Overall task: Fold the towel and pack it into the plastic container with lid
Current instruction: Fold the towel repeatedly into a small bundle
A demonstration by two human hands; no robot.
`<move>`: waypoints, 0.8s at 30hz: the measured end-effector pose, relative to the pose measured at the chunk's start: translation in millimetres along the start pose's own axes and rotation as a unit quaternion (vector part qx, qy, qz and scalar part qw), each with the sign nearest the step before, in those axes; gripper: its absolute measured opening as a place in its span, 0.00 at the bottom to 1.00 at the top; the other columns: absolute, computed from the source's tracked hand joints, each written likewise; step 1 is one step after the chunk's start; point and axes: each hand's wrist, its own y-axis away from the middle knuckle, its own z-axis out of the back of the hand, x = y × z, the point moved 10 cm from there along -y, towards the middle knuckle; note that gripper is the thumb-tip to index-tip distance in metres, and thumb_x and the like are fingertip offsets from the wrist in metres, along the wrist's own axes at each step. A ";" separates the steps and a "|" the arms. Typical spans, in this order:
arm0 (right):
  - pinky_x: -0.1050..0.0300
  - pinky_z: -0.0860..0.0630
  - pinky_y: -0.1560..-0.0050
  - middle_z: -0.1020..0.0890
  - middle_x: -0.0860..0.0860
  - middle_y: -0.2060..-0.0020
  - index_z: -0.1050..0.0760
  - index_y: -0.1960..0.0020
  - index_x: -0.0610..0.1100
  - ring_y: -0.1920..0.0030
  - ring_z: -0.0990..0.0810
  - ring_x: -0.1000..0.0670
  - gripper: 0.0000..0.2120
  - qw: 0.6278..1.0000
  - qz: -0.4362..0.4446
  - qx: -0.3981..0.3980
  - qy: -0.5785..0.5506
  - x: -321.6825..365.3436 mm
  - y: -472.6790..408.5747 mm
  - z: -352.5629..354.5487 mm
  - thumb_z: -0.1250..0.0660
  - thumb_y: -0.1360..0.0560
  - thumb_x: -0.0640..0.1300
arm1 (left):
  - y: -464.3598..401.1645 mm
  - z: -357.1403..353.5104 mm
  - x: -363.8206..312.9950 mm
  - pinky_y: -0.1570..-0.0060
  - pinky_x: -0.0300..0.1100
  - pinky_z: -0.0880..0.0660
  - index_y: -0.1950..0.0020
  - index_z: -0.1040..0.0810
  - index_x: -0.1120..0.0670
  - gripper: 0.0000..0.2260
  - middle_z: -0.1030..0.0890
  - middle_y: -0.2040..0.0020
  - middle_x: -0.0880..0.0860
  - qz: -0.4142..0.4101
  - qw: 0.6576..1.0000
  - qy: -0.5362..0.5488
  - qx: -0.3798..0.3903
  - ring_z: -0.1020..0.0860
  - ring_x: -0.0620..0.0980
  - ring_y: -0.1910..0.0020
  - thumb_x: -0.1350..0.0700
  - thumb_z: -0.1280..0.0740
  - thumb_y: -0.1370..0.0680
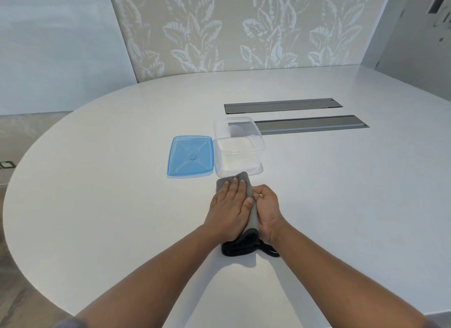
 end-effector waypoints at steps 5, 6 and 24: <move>0.45 0.31 0.26 0.25 0.38 0.28 0.20 0.33 0.38 0.30 0.25 0.39 0.26 1.000 0.005 0.022 0.003 7.8 2.6 -10.0 0.38 0.28 0.48 | 0.4 0.1 8.9 0.19 0.50 0.57 0.15 0.58 0.48 0.28 0.56 0.15 0.48 0.018 1.000 0.018 -0.014 0.58 0.50 0.17 0.42 0.56 0.13; 0.45 0.32 0.26 0.24 0.39 0.29 0.18 0.35 0.39 0.28 0.26 0.39 0.25 0.999 0.009 0.033 -0.007 7.8 3.3 -11.3 0.38 0.28 0.48 | -0.3 0.0 9.1 0.20 0.51 0.57 0.15 0.58 0.48 0.28 0.56 0.15 0.49 0.018 1.000 0.011 -0.015 0.58 0.51 0.17 0.41 0.56 0.14; 0.52 0.16 0.51 0.13 0.42 0.45 0.11 0.50 0.45 0.44 0.13 0.44 0.25 0.993 0.079 0.019 -0.087 7.9 4.5 4.7 0.46 0.22 0.53 | -0.9 -2.7 1.9 0.20 0.52 0.55 0.15 0.53 0.45 0.27 0.53 0.15 0.48 -0.028 0.999 -0.044 -0.007 0.56 0.52 0.16 0.41 0.56 0.14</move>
